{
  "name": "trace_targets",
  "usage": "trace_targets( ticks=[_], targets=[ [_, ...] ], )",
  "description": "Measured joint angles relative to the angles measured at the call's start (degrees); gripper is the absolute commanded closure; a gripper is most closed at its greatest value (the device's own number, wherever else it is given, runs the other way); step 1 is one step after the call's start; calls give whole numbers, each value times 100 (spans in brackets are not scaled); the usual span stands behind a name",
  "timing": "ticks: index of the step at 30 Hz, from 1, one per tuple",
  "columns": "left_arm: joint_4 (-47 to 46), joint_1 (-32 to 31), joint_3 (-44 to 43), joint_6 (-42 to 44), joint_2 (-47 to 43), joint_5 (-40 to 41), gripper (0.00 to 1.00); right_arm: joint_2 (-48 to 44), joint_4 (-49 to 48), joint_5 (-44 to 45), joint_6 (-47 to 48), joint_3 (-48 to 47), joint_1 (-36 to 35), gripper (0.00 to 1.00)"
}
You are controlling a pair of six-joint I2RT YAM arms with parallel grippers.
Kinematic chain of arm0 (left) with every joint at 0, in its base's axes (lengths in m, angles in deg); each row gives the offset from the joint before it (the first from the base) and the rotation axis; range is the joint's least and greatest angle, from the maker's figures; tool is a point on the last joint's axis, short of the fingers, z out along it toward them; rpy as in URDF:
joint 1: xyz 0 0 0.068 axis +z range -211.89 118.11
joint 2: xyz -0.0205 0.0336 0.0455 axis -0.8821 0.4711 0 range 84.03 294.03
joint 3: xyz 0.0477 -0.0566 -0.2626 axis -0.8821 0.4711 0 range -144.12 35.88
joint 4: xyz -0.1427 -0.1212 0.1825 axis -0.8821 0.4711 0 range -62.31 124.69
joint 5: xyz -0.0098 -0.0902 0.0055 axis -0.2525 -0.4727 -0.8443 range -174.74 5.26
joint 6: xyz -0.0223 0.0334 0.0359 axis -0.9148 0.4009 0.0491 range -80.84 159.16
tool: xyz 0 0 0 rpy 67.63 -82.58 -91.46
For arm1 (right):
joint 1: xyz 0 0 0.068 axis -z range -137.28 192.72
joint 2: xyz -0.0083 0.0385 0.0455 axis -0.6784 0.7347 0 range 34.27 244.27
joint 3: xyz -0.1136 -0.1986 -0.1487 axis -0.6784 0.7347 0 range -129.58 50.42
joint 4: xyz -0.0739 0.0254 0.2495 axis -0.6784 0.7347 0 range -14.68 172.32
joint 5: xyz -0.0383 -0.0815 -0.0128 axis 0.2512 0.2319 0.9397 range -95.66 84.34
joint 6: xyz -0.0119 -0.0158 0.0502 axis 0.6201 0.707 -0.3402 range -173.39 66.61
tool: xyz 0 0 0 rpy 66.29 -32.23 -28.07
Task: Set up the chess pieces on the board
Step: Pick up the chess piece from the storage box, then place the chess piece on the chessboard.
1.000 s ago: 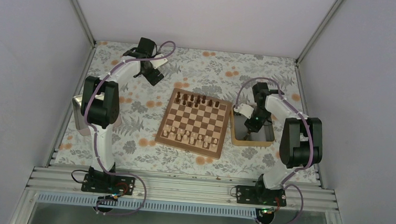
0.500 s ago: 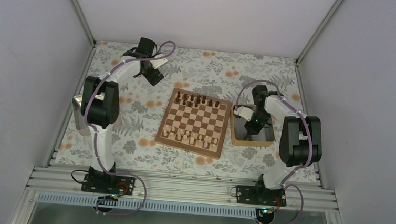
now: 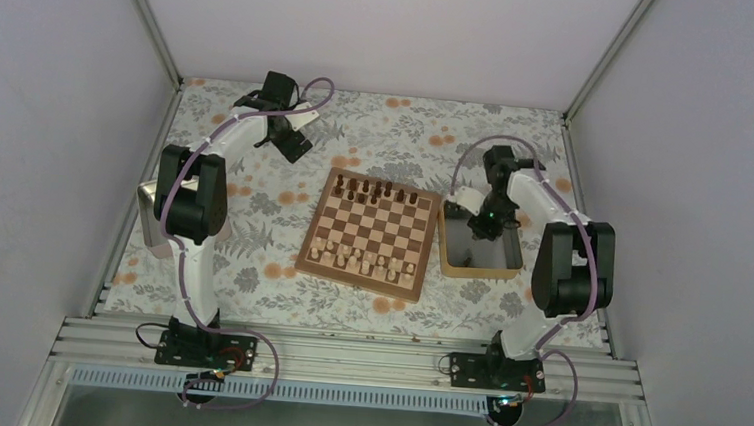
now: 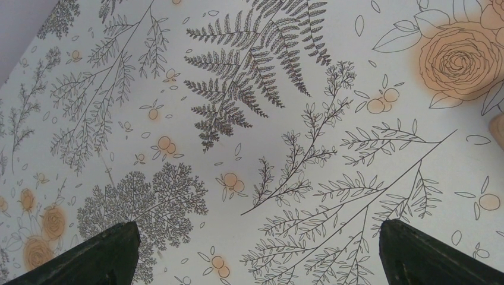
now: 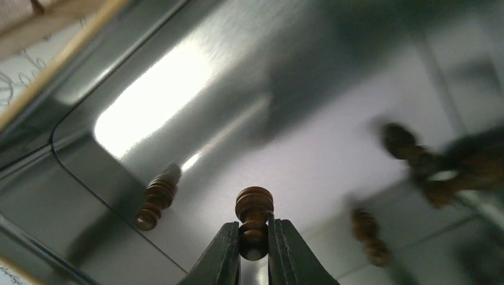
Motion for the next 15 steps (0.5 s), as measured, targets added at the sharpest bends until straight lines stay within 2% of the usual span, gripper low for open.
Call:
trace_targets(
  ticks=[6, 10, 15],
  targets=[
    [0, 0, 0, -17, 0, -2, 0, -4, 407, 33, -2, -1110, -240, 89],
    [0, 0, 0, -17, 0, -2, 0, 144, 619, 52, -7, -1873, -815, 89],
    [0, 0, 0, -15, 0, -2, 0, 846, 785, -81, 59, -3016, -1613, 88]
  ],
)
